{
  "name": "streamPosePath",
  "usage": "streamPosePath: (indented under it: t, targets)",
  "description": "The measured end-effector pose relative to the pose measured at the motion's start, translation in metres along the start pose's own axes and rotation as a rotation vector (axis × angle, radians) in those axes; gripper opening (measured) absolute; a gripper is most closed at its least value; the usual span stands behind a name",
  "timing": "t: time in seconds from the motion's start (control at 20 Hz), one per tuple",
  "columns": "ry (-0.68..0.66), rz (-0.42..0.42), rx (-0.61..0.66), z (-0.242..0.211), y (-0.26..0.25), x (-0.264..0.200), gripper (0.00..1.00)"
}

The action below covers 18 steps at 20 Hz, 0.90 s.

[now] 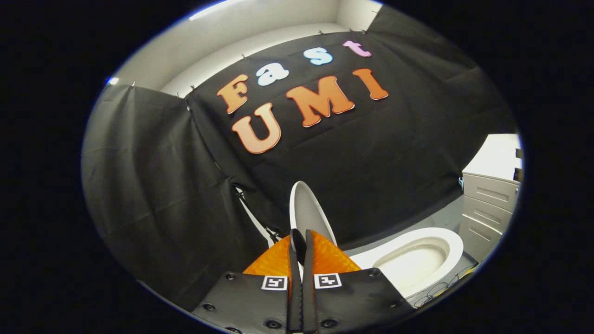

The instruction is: Open the toilet lid.

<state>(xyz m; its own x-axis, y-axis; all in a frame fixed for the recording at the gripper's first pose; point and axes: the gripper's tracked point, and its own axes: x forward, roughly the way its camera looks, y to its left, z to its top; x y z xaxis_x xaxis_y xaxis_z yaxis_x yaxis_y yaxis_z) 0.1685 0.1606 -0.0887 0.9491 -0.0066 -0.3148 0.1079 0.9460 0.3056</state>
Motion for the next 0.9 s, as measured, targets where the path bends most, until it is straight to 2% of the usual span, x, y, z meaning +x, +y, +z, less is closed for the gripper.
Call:
streamPosePath:
  t: [0.15, 0.4, 0.65, 0.75, 0.8, 0.9]
  targets:
    - [0.034, 0.059, -0.09, -0.023, 0.044, 0.008, 0.07]
    - [0.088, 0.116, -0.129, -0.062, 0.095, 0.017, 0.08]
    - [0.08, 0.099, -0.288, -0.083, 0.123, 0.019, 0.08]
    - [0.062, 0.059, -0.381, -0.084, 0.127, 0.018, 0.08]
    - [0.065, 0.053, -0.418, -0.089, 0.147, 0.02, 0.08]
    - [0.049, 0.015, -0.432, -0.081, 0.139, 0.014, 0.08]
